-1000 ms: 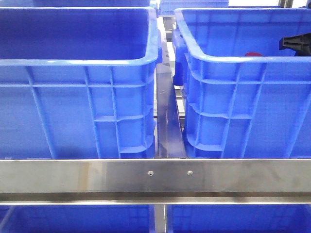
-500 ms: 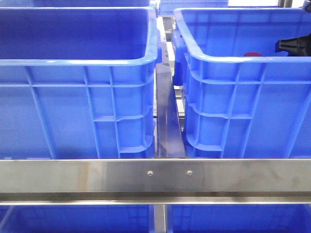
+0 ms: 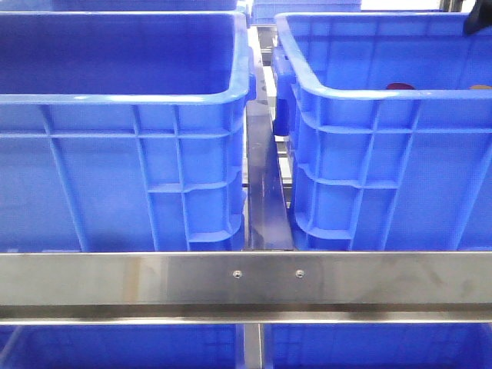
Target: Pick red and yellow buttons and place in box
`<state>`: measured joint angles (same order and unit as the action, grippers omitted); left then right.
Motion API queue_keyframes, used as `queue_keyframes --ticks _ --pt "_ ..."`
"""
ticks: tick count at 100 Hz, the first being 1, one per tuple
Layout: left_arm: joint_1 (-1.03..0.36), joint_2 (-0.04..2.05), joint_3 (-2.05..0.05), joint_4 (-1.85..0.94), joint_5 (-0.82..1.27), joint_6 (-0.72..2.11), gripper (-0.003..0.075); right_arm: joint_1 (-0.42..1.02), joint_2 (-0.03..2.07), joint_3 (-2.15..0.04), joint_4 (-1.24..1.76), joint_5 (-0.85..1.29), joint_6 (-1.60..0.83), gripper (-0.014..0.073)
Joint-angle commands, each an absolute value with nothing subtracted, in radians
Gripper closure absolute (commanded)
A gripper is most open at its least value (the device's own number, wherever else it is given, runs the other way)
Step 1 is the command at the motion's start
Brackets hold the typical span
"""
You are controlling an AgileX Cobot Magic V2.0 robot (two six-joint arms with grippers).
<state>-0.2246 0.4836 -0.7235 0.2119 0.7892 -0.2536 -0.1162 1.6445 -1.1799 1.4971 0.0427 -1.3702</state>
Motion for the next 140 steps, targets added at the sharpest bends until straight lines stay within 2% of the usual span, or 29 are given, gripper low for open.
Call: queue_keyframes --ticks 1,47,85,95,121,124,140 --pt "-0.222 0.490 -0.750 0.220 0.715 -0.254 0.0739 -0.116 1.525 -1.162 1.494 0.057 -1.378 0.0125" --pt "-0.222 0.490 -0.750 0.220 0.715 -0.254 0.0739 -0.116 1.052 -0.819 1.494 0.171 -1.378 0.0127" --pt "-0.222 0.490 -0.750 0.220 0.715 -0.254 0.0739 -0.116 0.759 -0.598 1.494 0.201 -1.378 0.0137" --pt "-0.222 0.490 -0.750 0.220 0.715 -0.254 0.0739 -0.116 0.709 -0.587 1.494 0.200 -1.378 0.0223" --pt "-0.222 0.490 -0.750 0.220 0.715 -0.254 0.0739 -0.116 0.675 -0.587 1.494 0.209 -1.378 0.0643" --pt "-0.222 0.490 -0.750 0.220 0.715 -0.254 0.0739 -0.116 0.675 -0.587 1.494 0.213 -1.378 0.0666" --pt "-0.222 0.490 -0.750 0.222 0.715 -0.254 0.0739 -0.116 0.675 -0.587 1.494 0.239 -1.378 0.0661"
